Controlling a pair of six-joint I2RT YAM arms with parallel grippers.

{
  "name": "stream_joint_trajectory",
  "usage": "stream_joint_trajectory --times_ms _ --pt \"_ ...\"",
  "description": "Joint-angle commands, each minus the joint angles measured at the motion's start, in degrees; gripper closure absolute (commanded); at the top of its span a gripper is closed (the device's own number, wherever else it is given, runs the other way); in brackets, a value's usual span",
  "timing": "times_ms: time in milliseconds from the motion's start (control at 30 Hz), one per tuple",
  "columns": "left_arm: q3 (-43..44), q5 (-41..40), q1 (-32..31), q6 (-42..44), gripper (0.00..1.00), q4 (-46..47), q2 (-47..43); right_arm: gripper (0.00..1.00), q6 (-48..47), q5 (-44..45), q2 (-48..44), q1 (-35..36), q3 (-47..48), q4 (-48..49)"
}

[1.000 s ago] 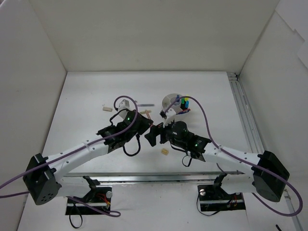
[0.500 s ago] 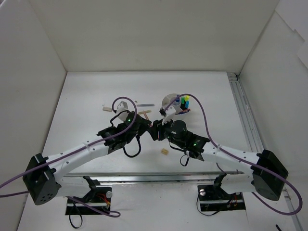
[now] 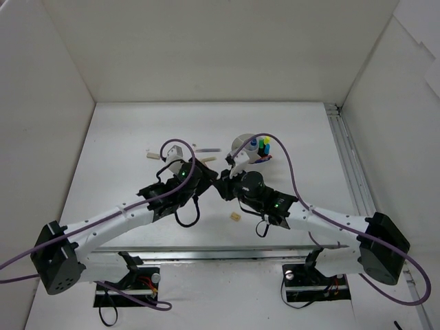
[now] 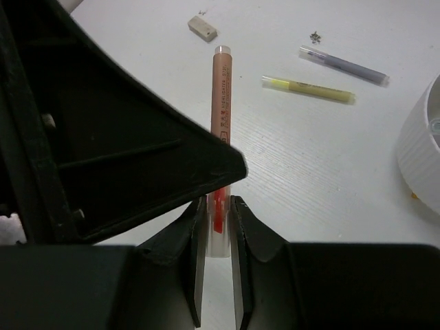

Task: Sort the stationery into containers
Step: Place the pen in the storage box.

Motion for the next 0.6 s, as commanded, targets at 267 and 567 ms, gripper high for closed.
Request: stream_joint_trajectory --times_ms 267,567 --pt "0.6 -4.9 3.3 18.2 0.01 -6.0 -11.3 1.00 -9.1 8.2 -4.9 -3.9 15.2 -23.1" --pt "-1.9 -4.0 12.1 29.9 0.01 -16.5 -15.6 1.00 -28.9 0.1 8.2 -13.8 41.1 -60.4"
